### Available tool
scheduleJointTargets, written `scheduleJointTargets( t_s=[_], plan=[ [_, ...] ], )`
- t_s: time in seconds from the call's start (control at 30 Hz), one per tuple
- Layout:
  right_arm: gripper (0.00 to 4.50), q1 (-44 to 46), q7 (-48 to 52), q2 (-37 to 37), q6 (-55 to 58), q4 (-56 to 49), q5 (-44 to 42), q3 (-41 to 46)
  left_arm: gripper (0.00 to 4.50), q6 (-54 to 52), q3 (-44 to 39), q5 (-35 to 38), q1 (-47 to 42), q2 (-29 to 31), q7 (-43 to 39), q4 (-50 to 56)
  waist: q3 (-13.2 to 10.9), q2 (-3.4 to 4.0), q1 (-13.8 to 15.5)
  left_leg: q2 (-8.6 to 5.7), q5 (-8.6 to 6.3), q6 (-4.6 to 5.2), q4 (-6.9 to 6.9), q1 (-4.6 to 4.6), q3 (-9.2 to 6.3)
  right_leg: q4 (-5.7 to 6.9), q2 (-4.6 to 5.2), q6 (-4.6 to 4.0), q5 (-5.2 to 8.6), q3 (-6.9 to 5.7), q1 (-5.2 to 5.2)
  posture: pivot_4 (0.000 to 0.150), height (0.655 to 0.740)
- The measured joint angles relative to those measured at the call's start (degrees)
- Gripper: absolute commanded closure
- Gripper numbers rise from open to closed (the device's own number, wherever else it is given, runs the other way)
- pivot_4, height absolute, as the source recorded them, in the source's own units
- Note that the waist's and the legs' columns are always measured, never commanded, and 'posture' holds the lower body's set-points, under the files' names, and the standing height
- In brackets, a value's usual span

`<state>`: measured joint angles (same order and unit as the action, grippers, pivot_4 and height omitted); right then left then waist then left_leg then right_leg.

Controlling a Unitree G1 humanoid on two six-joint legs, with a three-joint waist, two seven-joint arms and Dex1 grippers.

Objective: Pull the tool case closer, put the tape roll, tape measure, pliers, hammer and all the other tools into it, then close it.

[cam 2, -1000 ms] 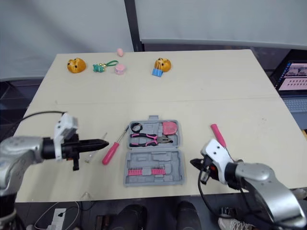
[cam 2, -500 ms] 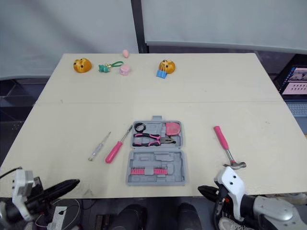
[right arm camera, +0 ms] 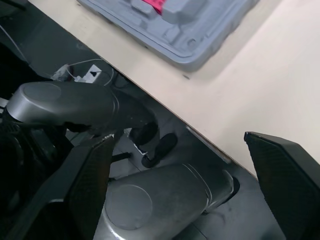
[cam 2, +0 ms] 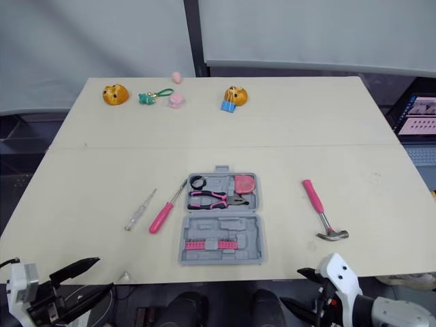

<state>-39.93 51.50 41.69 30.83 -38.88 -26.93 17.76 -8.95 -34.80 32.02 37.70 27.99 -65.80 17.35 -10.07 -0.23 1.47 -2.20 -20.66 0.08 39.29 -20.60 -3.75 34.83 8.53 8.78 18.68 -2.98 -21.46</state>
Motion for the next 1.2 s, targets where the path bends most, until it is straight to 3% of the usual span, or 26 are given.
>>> scheduleJointTargets(
  t_s=[0.5, 0.8, 1.2],
  plan=[
    [0.0, -0.1, 1.3, 0.0, -8.9, 3.4, 0.9, 0.2, 0.03, 2.7, 1.9, 0.2, 0.2, -0.4, 2.8, 0.0, 0.0, 0.01, 0.1, 0.01, -0.01, -0.01, 0.0, 0.02, 0.02, -0.02, 0.01, 0.01, 0.0, 0.02, 0.02, 0.15, 0.7121],
    [0.0, 7.0, 2.8, 1.2, -11.7, -1.5, -4.8, 5.9, 0.03, -9.9, 2.4, 1.9, -6.5, 1.2, 17.9, 2.7, 0.0, 0.02, 0.2, 0.01, 0.01, -0.03, -0.06, 0.06, 0.01, -0.01, -0.02, 0.06, -0.03, 0.02, 0.04, 0.15, 0.7121],
    [0.0, 15.2, 1.3, 5.5, -5.3, -4.8, -9.9, 6.4, 0.03, -34.7, 4.2, 3.6, -23.4, 12.7, 37.2, 12.0, 0.0, 0.06, 0.0, -0.02, 0.06, -0.09, -0.08, 0.19, 0.01, 0.15, -0.04, 0.07, -0.04, 0.1, 0.04, 0.15, 0.7121]
  ],
)
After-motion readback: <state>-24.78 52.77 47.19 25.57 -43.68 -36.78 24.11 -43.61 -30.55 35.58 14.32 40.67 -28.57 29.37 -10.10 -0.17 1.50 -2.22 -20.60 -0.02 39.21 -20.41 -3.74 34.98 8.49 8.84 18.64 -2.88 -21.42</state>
